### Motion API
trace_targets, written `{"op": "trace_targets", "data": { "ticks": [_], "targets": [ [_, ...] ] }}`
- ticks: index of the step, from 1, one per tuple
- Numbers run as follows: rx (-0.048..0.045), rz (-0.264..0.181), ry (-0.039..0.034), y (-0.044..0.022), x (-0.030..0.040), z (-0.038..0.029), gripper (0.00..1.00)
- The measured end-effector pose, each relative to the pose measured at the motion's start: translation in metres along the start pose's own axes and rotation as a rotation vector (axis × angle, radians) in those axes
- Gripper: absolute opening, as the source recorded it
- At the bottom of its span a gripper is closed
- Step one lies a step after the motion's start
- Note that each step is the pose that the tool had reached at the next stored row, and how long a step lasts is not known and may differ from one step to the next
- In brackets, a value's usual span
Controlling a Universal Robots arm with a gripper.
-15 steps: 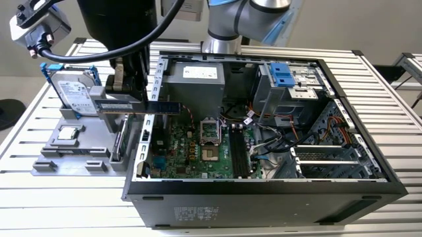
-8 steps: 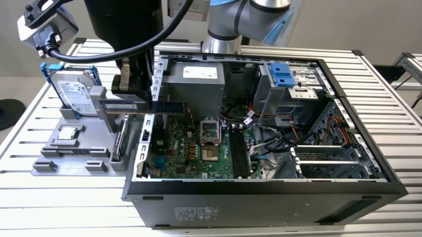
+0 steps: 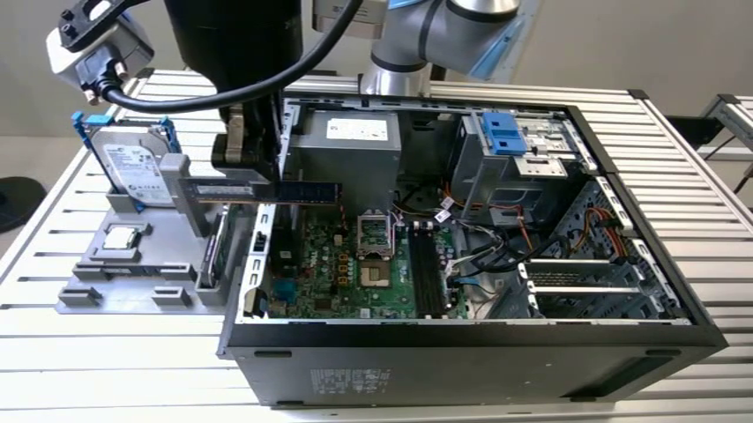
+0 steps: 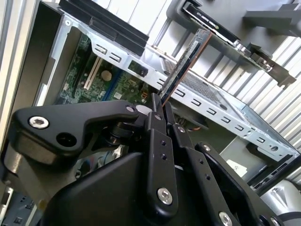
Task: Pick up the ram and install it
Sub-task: 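Pick up the ram and move it above insertion slot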
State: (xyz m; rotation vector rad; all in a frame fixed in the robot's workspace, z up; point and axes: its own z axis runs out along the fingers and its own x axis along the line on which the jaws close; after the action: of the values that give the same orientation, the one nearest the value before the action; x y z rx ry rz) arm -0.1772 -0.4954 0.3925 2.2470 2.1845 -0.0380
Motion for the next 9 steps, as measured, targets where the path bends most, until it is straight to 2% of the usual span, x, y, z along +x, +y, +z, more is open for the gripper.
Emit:
{"op": "trace_targets", "data": {
  "ticks": [9],
  "targets": [
    [0.0,0.0,-0.0008,0.0088,0.0002,-0.0001,0.0]
  ]
}}
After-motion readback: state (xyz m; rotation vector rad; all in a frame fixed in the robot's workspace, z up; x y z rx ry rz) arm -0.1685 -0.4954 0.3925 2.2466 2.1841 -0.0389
